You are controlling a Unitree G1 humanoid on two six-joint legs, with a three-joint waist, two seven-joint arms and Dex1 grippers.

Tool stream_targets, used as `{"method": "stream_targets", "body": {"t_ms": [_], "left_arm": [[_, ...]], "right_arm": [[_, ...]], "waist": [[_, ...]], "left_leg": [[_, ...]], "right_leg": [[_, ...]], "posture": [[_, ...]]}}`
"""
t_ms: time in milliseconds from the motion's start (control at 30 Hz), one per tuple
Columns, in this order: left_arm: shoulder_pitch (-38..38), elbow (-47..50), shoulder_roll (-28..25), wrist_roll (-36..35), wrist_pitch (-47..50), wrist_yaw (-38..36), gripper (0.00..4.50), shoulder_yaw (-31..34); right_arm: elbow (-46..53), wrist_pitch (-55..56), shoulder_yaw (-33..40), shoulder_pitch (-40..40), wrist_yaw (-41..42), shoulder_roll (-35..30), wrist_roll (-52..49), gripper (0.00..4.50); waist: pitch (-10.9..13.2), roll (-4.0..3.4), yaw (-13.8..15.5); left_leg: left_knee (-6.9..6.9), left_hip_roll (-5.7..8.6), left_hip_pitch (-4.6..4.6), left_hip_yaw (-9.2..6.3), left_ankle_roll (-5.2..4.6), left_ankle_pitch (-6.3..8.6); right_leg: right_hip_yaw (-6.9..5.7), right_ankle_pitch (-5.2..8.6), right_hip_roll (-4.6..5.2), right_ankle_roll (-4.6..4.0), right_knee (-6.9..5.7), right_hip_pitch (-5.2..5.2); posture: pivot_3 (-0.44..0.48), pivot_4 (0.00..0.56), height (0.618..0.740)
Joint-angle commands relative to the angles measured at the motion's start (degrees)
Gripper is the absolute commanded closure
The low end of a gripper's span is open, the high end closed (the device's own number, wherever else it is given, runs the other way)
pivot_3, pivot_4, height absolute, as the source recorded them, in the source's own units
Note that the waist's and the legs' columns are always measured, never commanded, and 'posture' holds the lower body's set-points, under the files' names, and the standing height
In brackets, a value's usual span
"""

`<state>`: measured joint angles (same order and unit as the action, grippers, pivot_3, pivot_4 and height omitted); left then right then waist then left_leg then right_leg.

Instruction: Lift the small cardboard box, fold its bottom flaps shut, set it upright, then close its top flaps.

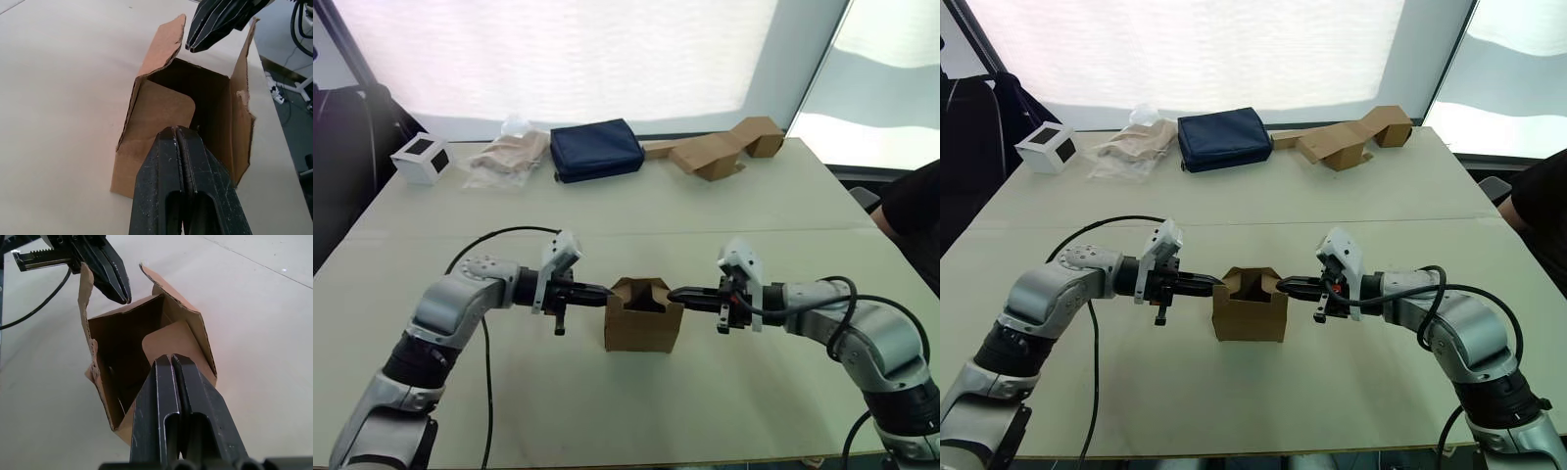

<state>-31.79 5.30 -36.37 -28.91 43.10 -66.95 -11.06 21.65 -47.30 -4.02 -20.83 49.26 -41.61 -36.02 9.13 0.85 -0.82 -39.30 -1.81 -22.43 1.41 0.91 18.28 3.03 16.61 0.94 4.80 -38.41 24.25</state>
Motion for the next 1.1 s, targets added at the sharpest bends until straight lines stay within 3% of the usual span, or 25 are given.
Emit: {"method": "stream_targets", "body": {"t_ms": [33, 400, 733, 933, 1100], "left_arm": [[-0.27, -0.11, 0.21, 2.34, -3.40, -0.17, 4.48, -1.45], [0.19, -2.01, 1.68, 4.57, -6.46, 0.10, 4.48, -1.87], [-4.30, -4.71, 0.95, -5.18, 1.40, -0.88, 4.48, 8.20], [-10.81, -22.87, 3.36, 2.03, -7.40, -0.27, 4.48, 6.20], [-14.89, -39.14, 8.65, 8.03, -15.71, -2.76, 4.48, 3.29]], "right_arm": [[-0.83, 1.88, -1.79, -1.53, 1.60, -0.41, 2.17, 4.50], [-4.64, 5.04, -4.31, -1.81, 4.47, 0.06, 6.13, 4.50], [-0.76, -0.83, 9.30, -1.50, 4.30, -1.58, -5.22, 4.50], [6.19, -4.89, 16.77, 0.10, -1.11, -2.48, -11.04, 4.50], [17.45, -11.29, 15.20, -0.49, -7.93, -0.77, -21.66, 4.50]], "waist": [[0.00, 0.00, 0.02], [-0.01, -0.01, 0.05], [0.00, 0.00, 0.08], [-0.01, -0.02, 0.15], [-0.01, -0.01, 0.07]], "left_leg": [[0.00, 0.00, 0.00, 0.00, 0.00, 0.00], [0.00, 0.00, 0.03, 0.00, 0.00, 0.00], [0.00, -0.01, 0.00, -0.03, 0.00, 0.00], [0.00, 0.02, 0.00, -0.01, 0.00, 0.00], [0.00, 0.02, -0.02, -0.01, 0.00, 0.00]], "right_leg": [[0.00, 0.00, -0.01, 0.00, 0.00, 0.00], [0.00, 0.00, 0.00, 0.00, -0.01, -0.02], [-0.02, 0.00, 0.02, 0.00, 0.00, -0.01], [-0.02, 0.00, 0.02, 0.00, 0.00, -0.02], [-0.03, 0.00, -0.02, 0.00, 0.01, 0.01]], "posture": [[0.000, 0.150, 0.740], [0.000, 0.150, 0.740], [0.000, 0.150, 0.740], [0.000, 0.150, 0.740], [0.000, 0.150, 0.740]]}}
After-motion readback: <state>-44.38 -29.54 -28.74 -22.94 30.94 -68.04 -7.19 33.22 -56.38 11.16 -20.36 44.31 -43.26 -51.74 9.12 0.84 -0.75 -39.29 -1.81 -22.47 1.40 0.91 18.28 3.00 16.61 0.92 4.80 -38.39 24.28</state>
